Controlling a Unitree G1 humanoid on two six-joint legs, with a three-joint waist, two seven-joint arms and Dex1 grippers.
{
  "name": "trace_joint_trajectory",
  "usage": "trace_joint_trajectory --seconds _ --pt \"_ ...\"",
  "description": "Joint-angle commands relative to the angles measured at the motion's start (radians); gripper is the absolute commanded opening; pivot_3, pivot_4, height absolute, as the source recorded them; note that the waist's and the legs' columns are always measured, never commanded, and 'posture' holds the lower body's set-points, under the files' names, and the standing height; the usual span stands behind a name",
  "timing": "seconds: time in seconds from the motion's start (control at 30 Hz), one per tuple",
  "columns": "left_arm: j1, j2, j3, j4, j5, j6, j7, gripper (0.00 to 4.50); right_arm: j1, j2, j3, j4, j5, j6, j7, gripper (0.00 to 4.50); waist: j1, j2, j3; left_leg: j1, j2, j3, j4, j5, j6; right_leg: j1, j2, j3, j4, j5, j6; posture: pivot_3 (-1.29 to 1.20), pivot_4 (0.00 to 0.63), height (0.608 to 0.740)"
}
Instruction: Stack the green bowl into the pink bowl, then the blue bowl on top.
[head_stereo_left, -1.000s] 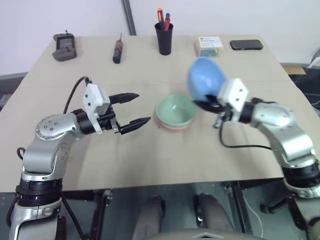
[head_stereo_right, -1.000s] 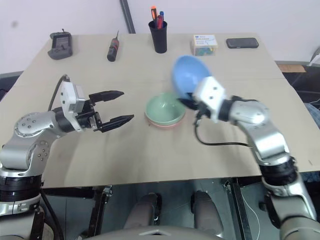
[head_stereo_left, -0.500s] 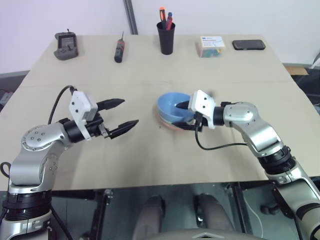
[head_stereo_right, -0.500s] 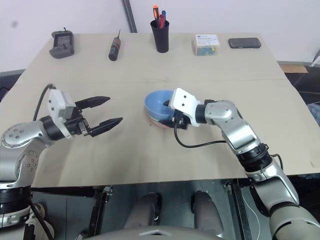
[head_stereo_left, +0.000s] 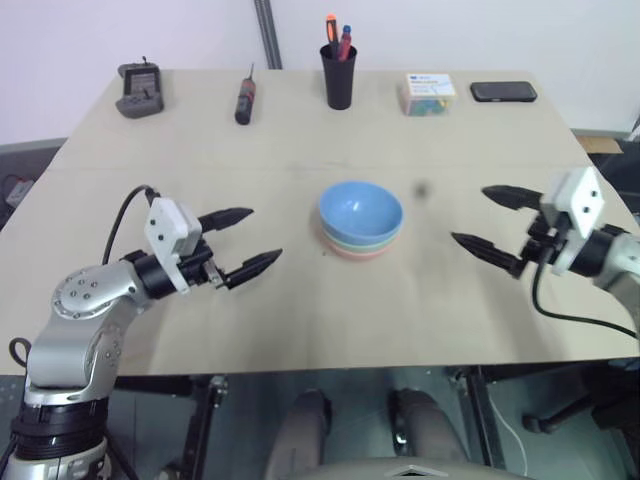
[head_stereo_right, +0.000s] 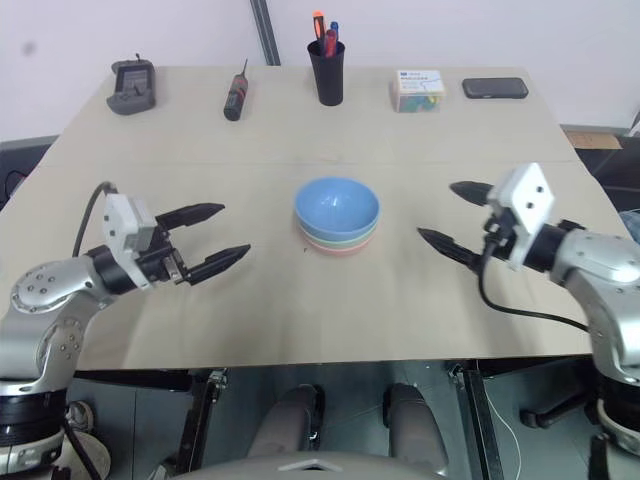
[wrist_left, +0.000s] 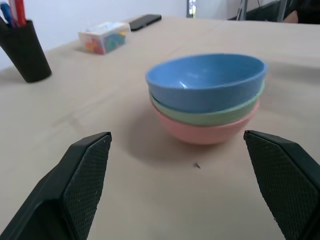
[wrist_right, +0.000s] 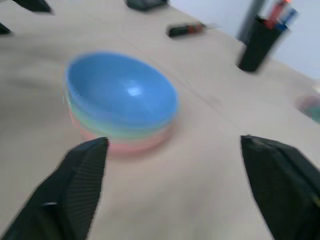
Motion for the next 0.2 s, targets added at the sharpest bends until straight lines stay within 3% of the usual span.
trace_joint_trajectory --seconds 0.03,0.2 --pt "0.048 0.038 0.075 -0.052 -0.022 0.007 -0.011 4.50 0.027 -0.033 -0.067 -0.023 0.043 -0.026 0.028 4.45 -0.003 0.000 0.000 0.000 0.001 0.001 0.000 0.000 0.000 0.000 0.001 0.000 0.000 0.000 0.000 0.00 0.150 0.740" --pt "0.089 0.081 0.119 -0.059 -0.055 0.051 -0.033 4.50 0.047 -0.073 -0.074 0.014 0.066 -0.060 0.084 4.45 0.000 0.000 0.000 0.001 0.001 0.001 0.001 0.000 0.000 0.001 0.001 0.001 0.000 0.000 0.000 0.00 0.150 0.740"
